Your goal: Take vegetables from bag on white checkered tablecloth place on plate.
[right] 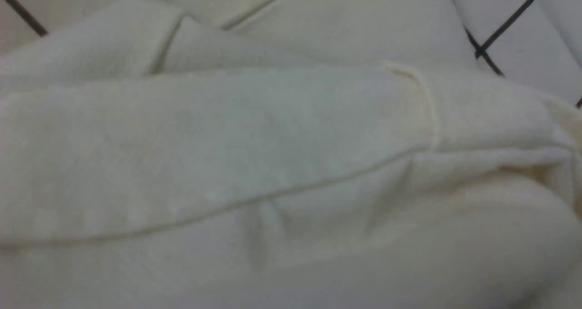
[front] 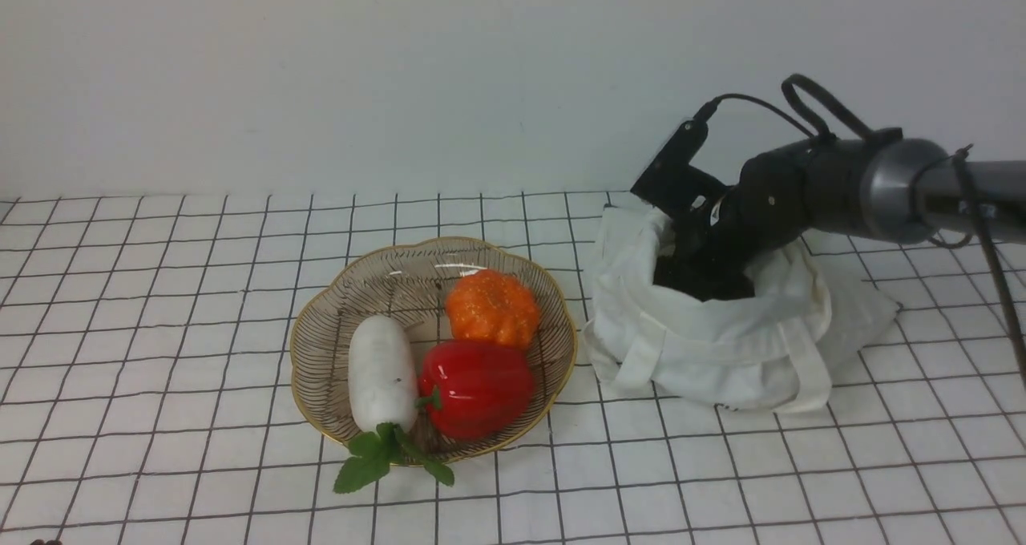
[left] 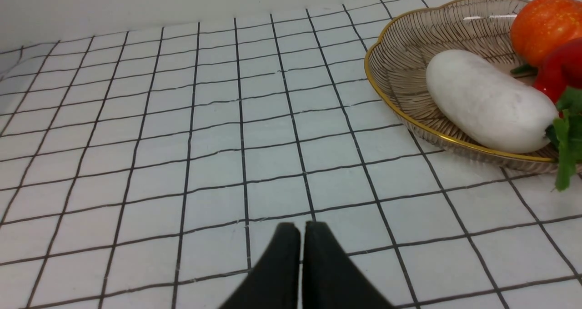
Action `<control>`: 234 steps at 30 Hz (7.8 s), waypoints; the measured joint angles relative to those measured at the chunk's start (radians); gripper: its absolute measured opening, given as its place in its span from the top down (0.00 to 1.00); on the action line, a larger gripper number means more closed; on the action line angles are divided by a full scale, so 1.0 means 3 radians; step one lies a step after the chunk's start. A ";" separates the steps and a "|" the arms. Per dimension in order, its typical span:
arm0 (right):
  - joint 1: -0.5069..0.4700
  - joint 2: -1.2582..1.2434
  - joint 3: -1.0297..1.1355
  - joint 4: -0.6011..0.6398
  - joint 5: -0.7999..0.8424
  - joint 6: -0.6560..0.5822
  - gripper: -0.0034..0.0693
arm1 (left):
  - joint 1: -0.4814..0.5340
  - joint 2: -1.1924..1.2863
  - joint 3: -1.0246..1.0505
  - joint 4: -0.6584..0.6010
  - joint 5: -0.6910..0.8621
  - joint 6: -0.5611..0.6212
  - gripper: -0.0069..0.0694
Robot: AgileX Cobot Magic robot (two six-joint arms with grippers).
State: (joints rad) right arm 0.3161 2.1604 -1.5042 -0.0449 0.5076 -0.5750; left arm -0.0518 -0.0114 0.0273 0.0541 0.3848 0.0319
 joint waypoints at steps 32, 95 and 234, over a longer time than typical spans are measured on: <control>0.0001 -0.0481 -0.0576 0.0889 0.2405 -0.0258 0.67 | 0.0000 0.0000 0.0000 0.0000 0.0000 0.0000 0.92; 0.0001 -0.2077 0.0055 0.1029 0.2150 -0.0040 0.85 | 0.0000 0.0000 0.0000 0.0000 0.0000 0.0000 0.92; -0.0268 -0.7216 0.3956 -0.0112 -0.0335 0.2074 0.97 | 0.0000 0.0000 0.0000 0.0000 0.0000 0.0000 0.92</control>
State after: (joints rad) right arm 0.2358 -0.0043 -0.3174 -0.0785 0.4073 0.0472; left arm -0.0518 -0.0114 0.0273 0.0541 0.3848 0.0319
